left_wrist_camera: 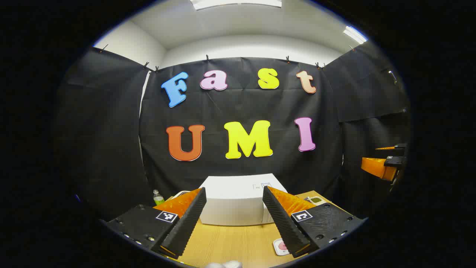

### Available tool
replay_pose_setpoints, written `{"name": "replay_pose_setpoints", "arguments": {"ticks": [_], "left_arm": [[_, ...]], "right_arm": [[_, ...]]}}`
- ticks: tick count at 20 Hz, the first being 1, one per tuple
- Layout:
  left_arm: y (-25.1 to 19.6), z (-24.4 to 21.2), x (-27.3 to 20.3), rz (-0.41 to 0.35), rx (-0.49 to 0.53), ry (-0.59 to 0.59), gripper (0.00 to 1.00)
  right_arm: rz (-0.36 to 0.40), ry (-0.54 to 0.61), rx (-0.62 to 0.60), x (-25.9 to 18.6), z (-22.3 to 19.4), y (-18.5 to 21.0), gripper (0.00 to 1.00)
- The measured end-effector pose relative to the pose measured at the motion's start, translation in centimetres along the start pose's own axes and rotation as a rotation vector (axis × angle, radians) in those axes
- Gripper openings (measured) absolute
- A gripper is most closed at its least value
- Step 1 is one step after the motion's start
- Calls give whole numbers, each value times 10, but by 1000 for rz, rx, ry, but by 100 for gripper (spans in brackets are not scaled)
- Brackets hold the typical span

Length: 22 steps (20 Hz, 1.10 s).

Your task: Open the microwave oven with the left hand, put the food in, and close the microwave oven.

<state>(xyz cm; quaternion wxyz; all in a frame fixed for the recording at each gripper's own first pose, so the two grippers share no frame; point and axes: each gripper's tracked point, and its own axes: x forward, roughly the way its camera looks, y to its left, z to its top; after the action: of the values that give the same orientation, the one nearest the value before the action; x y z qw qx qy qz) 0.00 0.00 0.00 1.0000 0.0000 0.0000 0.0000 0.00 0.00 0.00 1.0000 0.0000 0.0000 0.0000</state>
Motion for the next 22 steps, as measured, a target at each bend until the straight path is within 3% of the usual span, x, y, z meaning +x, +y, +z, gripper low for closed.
{"name": "replay_pose_setpoints", "arguments": {"ticks": [11, 22], "left_arm": [[5, -3, 5, 3, 3, 0, 95], [-19, -47, 42, -13, 7, -8, 95]], "right_arm": [[-3, 7, 6, 4, -4, 0, 100], [-11, 3, 9, 9, 2, -15, 100]]}}
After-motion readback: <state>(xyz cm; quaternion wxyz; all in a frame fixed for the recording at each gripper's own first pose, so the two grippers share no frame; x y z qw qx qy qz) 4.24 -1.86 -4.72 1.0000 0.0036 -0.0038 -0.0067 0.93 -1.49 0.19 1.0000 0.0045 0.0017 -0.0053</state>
